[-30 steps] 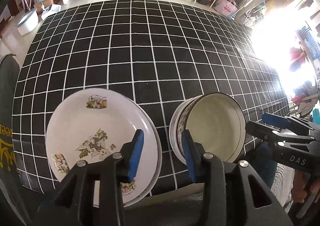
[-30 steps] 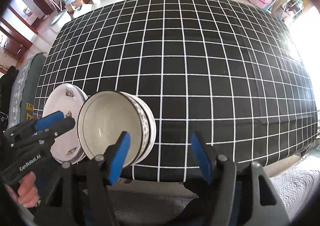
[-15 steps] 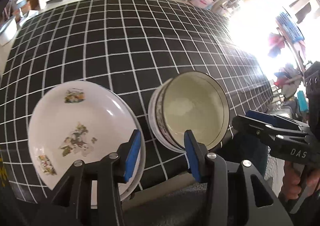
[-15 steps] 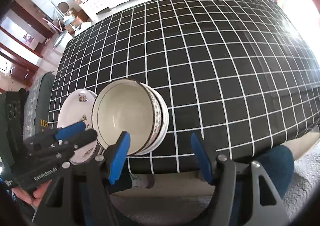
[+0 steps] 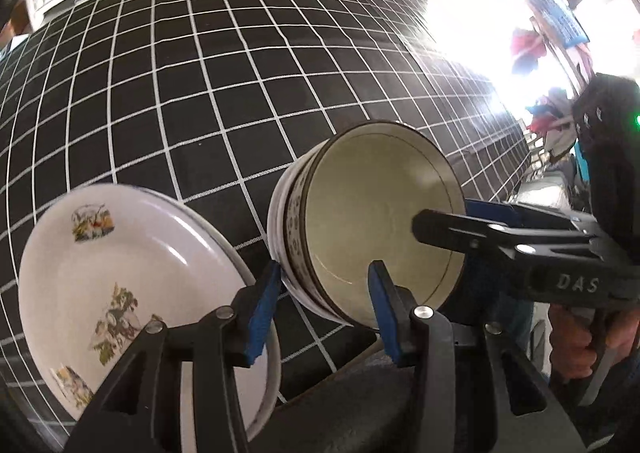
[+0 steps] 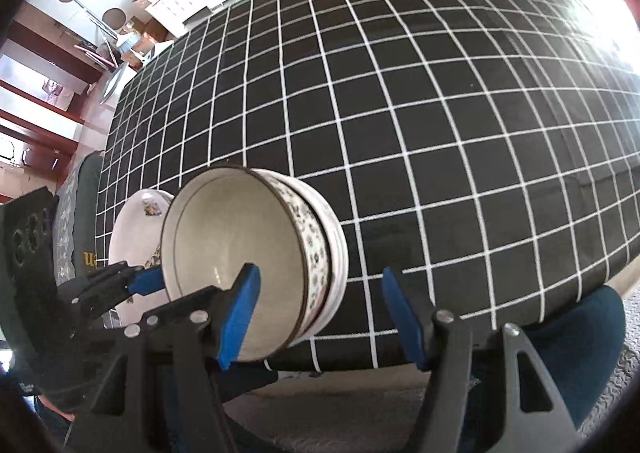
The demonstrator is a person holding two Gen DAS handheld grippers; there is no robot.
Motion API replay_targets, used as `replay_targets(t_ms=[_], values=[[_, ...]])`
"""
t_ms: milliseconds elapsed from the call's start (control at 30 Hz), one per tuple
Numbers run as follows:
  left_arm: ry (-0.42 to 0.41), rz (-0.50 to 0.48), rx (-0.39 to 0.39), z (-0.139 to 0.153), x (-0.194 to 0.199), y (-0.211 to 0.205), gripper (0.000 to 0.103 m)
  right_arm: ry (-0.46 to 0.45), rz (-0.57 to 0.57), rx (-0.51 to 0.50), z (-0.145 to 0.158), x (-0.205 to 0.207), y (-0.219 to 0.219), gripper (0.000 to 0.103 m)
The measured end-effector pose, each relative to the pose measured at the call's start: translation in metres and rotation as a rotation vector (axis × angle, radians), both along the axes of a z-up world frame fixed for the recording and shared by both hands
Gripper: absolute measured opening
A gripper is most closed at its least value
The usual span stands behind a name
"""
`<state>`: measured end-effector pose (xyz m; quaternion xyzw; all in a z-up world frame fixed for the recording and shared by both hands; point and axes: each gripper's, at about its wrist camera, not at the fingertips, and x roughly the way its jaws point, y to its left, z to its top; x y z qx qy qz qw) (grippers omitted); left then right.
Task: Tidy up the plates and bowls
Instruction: 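Close the right tool on the rim of the nested bowl stack, then lift the bowl stack with the right tool and lower it onto the plate stack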
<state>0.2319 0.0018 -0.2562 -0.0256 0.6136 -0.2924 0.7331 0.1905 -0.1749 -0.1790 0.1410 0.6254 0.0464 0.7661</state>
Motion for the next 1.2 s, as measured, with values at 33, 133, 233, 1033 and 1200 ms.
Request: replay_targets(t_ms=[33,133,233,1033,1200], values=[[-0.003,-0.012,0.012,-0.002,0.001,-0.001,0.042,0.002,-0.001,0.000,-0.002,0.002,0.000,0.068],[0.006,-0.028,0.023,-0.007,0.007,-0.003,0.042,0.013,-0.008,0.004,-0.008,0.006,0.001,0.068],[0.016,-0.033,0.028,-0.013,0.013,-0.004,0.042,0.026,-0.018,0.019,-0.014,0.010,-0.003,0.068],[0.046,-0.049,0.114,-0.028,0.032,-0.035,0.053,0.147,-0.117,0.204,-0.034,0.002,-0.037,0.066],[0.059,-0.013,0.123,-0.028,0.031,-0.036,0.053,0.151,-0.116,0.156,-0.030,0.001,-0.030,0.065]])
